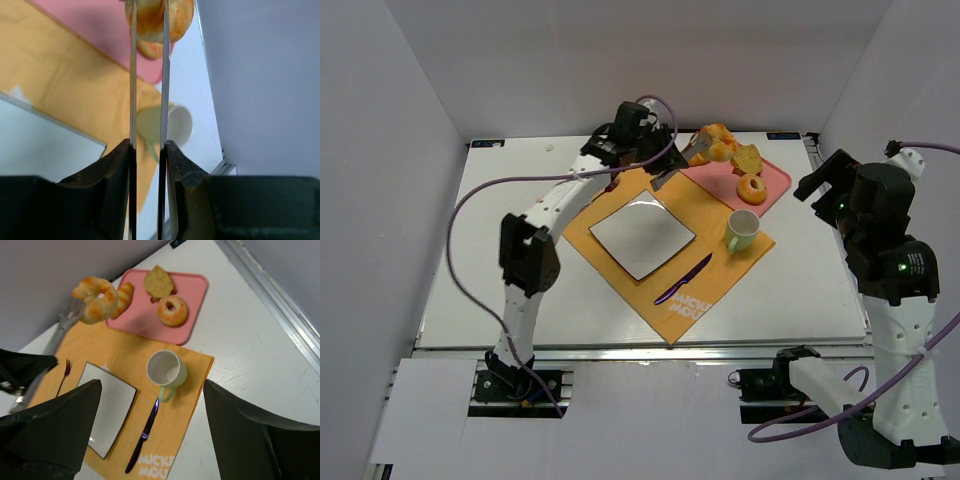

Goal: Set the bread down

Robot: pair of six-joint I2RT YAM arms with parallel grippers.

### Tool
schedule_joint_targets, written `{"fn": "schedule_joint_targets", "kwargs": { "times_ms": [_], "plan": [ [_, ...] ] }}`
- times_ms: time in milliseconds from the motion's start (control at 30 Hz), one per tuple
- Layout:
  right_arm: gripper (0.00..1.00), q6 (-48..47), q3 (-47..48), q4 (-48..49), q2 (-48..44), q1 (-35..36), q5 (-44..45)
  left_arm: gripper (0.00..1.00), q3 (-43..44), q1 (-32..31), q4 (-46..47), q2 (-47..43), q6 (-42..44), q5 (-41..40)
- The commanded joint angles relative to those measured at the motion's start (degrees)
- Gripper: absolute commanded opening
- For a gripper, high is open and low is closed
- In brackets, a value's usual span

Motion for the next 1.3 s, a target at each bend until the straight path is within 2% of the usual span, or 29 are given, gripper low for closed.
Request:
{"fn": "schedule_joint_targets", "kwargs": {
  "times_ms": [0,33,133,233,267,367,600,800,933,967,1067,1133,1167,1267],
  "plan": [
    [0.89,-4.8,-3.8,3.7,-1.6,-0.2,-8.2,0.14,-8.7,0.0,-5.2,-17.1,3.0,-4.2],
    [0.89,-5.1,-4.5,3.7,-1.8,-0.2,-9.5,0.11,-17.6,0.0,-4.4,-20.3,3.0,-5.3],
    [0.89,-6.5,-5.7,4.0,-2.5,-0.2,-9.8,0.11,-32.9,0.0,-2.6,-31.9,1.8,-8.0],
    [0.89,-7.4,-6.8,5.3,-3.3,-0.2,-9.1,0.12,-41.8,0.1,-2.2,-40.5,0.5,-10.4],
    [0.89,-7.4,-6.8,5.2,-3.2,-0.3,-9.1,0.13,-46.5,0.1,-2.2,-42.2,-0.5,-11.2],
    [0.89,-7.3,-6.6,5.1,-2.7,-0.2,-11.0,0.16,-53.3,0.1,-0.8,-47.1,-2.2,-11.2],
    [0.89,-6.1,-7.6,5.5,-3.0,-0.2,-12.8,0.18,-61.1,0.0,0.8,-49.1,-2.3,-9.7],
    [0.89,-6.4,-7.1,4.6,-3.1,-0.2,-13.8,0.21,-61.8,0.0,2.0,-46.5,-2.2,-8.6],
    [0.89,-6.4,-7.6,4.4,-3.6,-0.2,-13.6,0.38,-58.4,0.0,-1.7,-45.1,-1.2,-9.7],
    [0.89,-6.3,-7.8,4.4,-3.7,-0.2,-13.6,0.46,-57.6,0.1,-2.8,-44.9,-0.5,-11.1],
    [0.89,-6.3,-8.4,4.3,-4.1,-0.2,-13.7,0.56,-54.6,0.0,-7.7,-44.7,1.2,-13.6],
    [0.89,-6.0,-8.9,4.4,-4.6,-0.2,-13.8,0.58,-53.9,0.0,-9.7,-44.6,1.6,-14.1],
    [0.89,-5.9,-9.2,4.5,-4.6,-0.3,-13.8,0.64,-53.4,0.0,-10.4,-44.6,2.0,-14.3],
    [0.89,-5.5,-9.8,5.1,-4.9,-0.3,-13.8,0.65,-52.8,0.0,-11.6,-45.0,2.2,-15.0]
  ]
}}
